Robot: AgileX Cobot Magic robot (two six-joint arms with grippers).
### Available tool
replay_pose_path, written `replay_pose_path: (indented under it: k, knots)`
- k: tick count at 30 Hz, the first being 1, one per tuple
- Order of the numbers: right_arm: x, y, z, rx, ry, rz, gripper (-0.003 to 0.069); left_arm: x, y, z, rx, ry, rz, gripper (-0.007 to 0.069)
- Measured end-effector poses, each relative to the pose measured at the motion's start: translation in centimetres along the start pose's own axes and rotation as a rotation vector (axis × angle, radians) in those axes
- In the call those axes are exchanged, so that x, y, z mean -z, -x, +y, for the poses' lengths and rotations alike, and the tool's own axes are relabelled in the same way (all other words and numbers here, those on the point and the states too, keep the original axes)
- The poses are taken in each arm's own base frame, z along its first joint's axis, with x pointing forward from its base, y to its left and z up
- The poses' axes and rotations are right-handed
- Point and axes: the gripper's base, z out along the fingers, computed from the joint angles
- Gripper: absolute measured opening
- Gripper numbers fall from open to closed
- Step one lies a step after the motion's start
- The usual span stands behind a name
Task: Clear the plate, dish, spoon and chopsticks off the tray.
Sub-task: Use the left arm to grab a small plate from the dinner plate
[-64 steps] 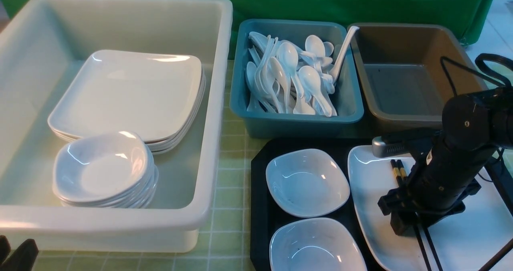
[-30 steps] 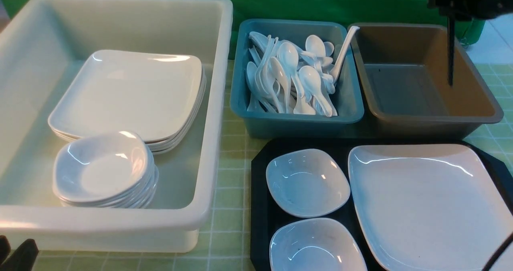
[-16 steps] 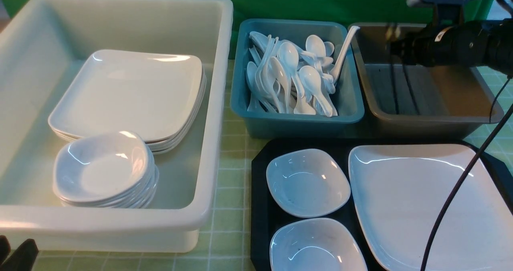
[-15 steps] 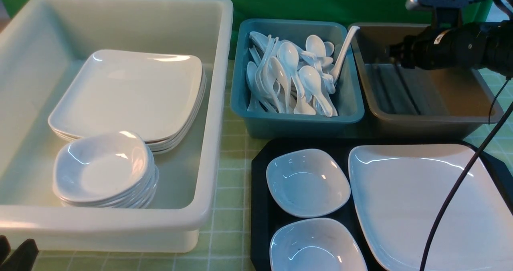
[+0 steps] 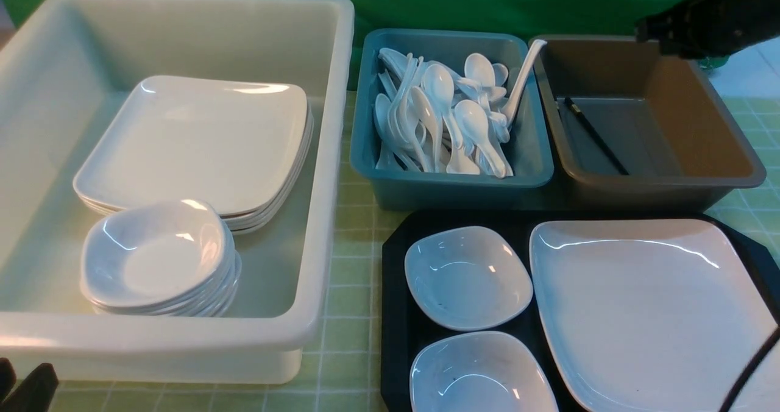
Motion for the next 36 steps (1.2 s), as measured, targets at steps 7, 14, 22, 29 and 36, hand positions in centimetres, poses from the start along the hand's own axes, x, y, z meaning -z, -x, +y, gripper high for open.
replay_pose_path:
  k: [7,14,22,29,36]
  knots:
    - [10.2,0.0,0.5,0.076,0.016,0.106,-0.0002,0.0,0.0,0.0,0.000,0.000,0.000,0.0222]
    - [16.8,-5.2,0.7,0.082,0.031,0.222,-0.0003,0.0,0.0,0.0,0.000,0.000,0.000,0.0222]
    - [21.5,-12.5,0.7,0.080,0.021,0.074,-0.0002,0.0,0.0,0.0,-0.001,0.000,0.000,0.0222]
    - [24.5,-18.9,0.9,0.083,0.041,-0.137,-0.0002,0.0,0.0,0.0,-0.001,0.000,0.000,0.0222]
    - [25.5,-24.0,0.8,0.105,0.041,-0.199,-0.0001,0.0,0.3,-0.1,0.172,-0.019,-0.034,0.0222]
